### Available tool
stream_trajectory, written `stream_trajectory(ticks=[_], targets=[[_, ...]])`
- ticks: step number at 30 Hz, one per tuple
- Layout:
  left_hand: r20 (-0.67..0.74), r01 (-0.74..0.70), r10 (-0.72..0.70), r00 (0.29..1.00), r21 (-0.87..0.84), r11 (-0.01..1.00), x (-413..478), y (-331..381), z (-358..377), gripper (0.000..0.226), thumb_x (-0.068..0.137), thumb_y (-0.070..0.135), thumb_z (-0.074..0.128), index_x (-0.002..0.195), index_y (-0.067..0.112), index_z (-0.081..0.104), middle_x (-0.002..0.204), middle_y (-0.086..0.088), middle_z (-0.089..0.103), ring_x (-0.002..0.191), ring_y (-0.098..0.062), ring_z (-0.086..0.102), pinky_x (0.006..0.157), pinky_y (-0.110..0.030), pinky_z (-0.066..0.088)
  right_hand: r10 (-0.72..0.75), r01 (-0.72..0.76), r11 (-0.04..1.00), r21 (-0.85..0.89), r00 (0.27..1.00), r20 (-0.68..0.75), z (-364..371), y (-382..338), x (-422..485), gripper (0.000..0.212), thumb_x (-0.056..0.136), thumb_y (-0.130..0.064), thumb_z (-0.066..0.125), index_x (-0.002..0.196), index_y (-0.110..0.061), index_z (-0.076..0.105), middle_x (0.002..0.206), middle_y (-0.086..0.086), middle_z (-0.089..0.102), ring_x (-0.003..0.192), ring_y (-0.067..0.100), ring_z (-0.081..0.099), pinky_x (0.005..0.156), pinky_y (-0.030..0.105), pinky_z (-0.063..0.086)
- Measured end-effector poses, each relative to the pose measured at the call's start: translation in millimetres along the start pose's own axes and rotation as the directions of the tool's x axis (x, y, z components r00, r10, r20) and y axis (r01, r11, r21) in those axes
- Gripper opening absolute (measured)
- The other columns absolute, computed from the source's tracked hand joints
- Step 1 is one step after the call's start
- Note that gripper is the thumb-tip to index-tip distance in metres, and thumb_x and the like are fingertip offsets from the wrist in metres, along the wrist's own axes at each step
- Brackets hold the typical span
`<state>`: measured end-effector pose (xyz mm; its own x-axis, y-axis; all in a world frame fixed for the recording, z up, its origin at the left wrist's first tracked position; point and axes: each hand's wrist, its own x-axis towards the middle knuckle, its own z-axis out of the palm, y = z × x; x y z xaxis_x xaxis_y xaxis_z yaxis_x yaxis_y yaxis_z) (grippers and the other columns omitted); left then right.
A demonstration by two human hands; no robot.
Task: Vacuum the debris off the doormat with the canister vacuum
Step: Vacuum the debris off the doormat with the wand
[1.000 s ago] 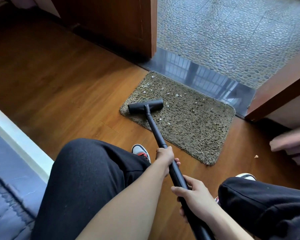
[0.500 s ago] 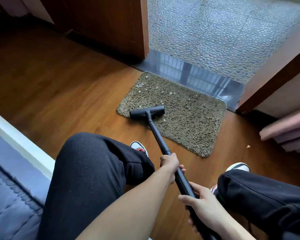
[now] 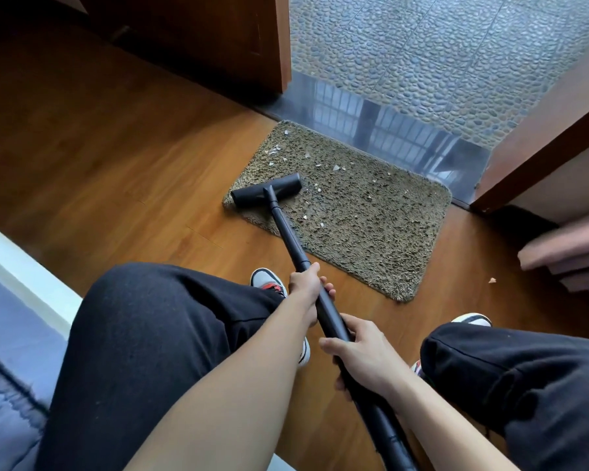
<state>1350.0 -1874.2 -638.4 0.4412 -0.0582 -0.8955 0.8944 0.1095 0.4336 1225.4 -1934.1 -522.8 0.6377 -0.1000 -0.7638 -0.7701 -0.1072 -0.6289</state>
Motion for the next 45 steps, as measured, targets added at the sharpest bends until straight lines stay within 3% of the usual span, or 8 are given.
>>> stream_trajectory(ticks=[5,15,22,31,36,41,45], targets=[[-0.001,-0.03,0.03,1.0,-0.014,0.999,7.7,15.4,-3.6,0.024,0.102,0.026,0.053,0.117,0.008,0.045,0.065,-0.006,0.049,0.035,-0.013,0.047,0.039,-0.019,0.044,0.012,-0.012,0.999,0.029,1.0,0.014,4.1,-14.4,14.3,0.024,0.097,-0.017,0.062,0.12,-0.022,0.059,0.074,0.006,0.062,0.044,0.018,0.062,0.043,0.027,0.05],[0.0,-0.008,0.008,1.0,0.077,0.997,-15.7,-8.7,3.5,0.022,0.102,0.028,0.049,0.1,0.006,0.045,0.064,-0.006,0.045,0.039,-0.015,0.044,0.04,-0.019,0.044,0.033,-0.033,0.999,0.042,0.999,0.012,-5.0,5.1,-9.4,0.017,0.096,-0.017,0.063,0.113,-0.022,0.061,0.074,0.009,0.057,0.043,0.018,0.061,0.045,0.027,0.05],[-0.022,0.025,-0.022,1.0,0.154,0.988,-50.6,-55.9,9.9,0.026,0.102,0.03,0.047,0.094,0.005,0.048,0.062,-0.007,0.049,0.042,-0.018,0.048,0.045,-0.023,0.047,0.061,-0.061,0.998,0.003,0.998,-0.01,-11.1,44.6,-50.6,0.032,0.095,-0.018,0.064,0.124,-0.025,0.054,0.076,0.011,0.057,0.043,0.019,0.061,0.042,0.027,0.049],[0.057,0.022,-0.036,0.998,0.228,0.973,-85.6,-116.5,32.9,0.02,0.102,0.028,0.047,0.106,0.009,0.043,0.065,-0.006,0.047,0.039,-0.015,0.047,0.045,-0.023,0.046,0.111,-0.101,0.99,0.098,0.989,-0.095,-18.6,89.1,-108.1,0.045,0.095,-0.019,0.066,0.134,-0.033,0.049,0.073,0.01,0.059,0.046,0.022,0.061,0.043,0.028,0.05],[0.041,0.019,-0.029,0.999,0.22,0.975,-92.5,-133.0,35.5,0.018,0.102,0.029,0.047,0.101,0.012,0.042,0.071,-0.007,0.048,0.044,-0.015,0.047,0.045,-0.024,0.045,0.125,-0.115,0.99,0.087,0.985,-0.122,-20.0,97.3,-118.6,0.04,0.096,-0.023,0.065,0.125,-0.042,0.045,0.078,0.011,0.065,0.047,0.023,0.063,0.046,0.03,0.054],[-0.006,0.011,-0.01,1.0,0.157,0.988,-82.8,-118.6,31.4,0.017,0.101,0.027,0.048,0.102,0.011,0.044,0.075,-0.006,0.047,0.048,-0.015,0.047,0.043,-0.023,0.044,0.07,-0.07,0.998,0.004,0.994,-0.089,-23.7,88.5,-102.9,0.036,0.094,-0.023,0.065,0.124,-0.039,0.051,0.077,0.009,0.063,0.045,0.02,0.062,0.047,0.031,0.054],[-0.007,0.006,-0.005,1.0,0.125,0.992,-67.4,-99.7,31.7,0.017,0.101,0.027,0.049,0.102,0.011,0.043,0.07,-0.005,0.046,0.048,-0.015,0.046,0.042,-0.022,0.043,0.033,-0.035,0.999,-0.021,0.997,-0.076,-23.9,74.8,-83.0,0.025,0.093,-0.023,0.064,0.105,-0.042,0.052,0.078,0.011,0.062,0.045,0.021,0.064,0.047,0.034,0.057]])
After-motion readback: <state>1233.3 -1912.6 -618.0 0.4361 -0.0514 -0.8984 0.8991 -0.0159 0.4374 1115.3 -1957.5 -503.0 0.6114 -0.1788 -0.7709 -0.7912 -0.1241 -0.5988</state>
